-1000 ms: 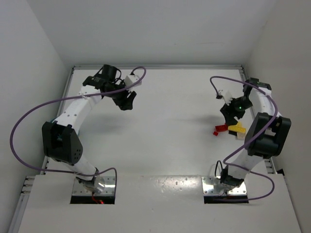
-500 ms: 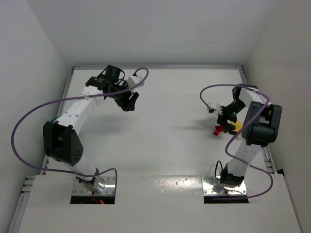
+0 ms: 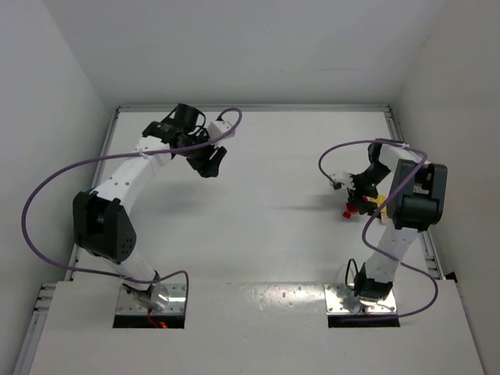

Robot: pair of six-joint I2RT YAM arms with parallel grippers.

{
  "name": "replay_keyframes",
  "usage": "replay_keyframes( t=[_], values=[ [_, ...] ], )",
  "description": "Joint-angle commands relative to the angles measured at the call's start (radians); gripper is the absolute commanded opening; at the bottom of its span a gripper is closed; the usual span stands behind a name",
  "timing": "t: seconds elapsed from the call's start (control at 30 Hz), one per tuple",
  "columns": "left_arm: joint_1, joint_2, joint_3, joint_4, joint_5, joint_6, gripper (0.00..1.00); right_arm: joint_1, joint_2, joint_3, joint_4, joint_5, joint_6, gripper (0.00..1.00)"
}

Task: Sort the legos into containers by color

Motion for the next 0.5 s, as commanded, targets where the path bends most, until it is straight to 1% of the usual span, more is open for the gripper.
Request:
replay_keyframes(
  t=[0.0,0.07,0.2,0.23,0.3,0.4,0.43,0.47],
  values=[
    [-0.011,0.003,0.037,0.024,-0.007,-0.024,0.60,0.008,0.006,-0.010,0.018,-0.017,-0.043,0.73],
    [-0.011,0.003,0.037,0.037,-0.007,-0.033,0.60,0.008,0.006,-0.036,0.030,0.001,-0.043,0.73],
    [-0.011,-0.007,0.026,0.070,-0.007,-0.056,0.60,0.008,0.017,-0.047,0.039,0.011,-0.043,0.66],
    [-0.011,-0.007,0.016,0.083,-0.007,-0.056,0.60,0.008,0.017,-0.056,0.039,0.011,-0.043,0.61],
    [-0.002,-0.016,0.016,0.095,-0.007,-0.077,0.60,0.008,0.017,-0.081,0.064,0.011,-0.043,0.56],
    [0.018,-0.028,-0.009,0.124,-0.007,-0.111,0.57,0.008,-0.021,-0.130,0.114,0.011,-0.032,0.46],
    [0.029,-0.039,-0.009,0.135,0.002,-0.122,0.57,0.008,-0.030,-0.139,0.126,-0.009,-0.032,0.39],
    [0.029,-0.039,-0.024,0.156,0.011,-0.133,0.57,0.008,-0.040,-0.139,0.127,-0.021,-0.017,0.36]
  ],
)
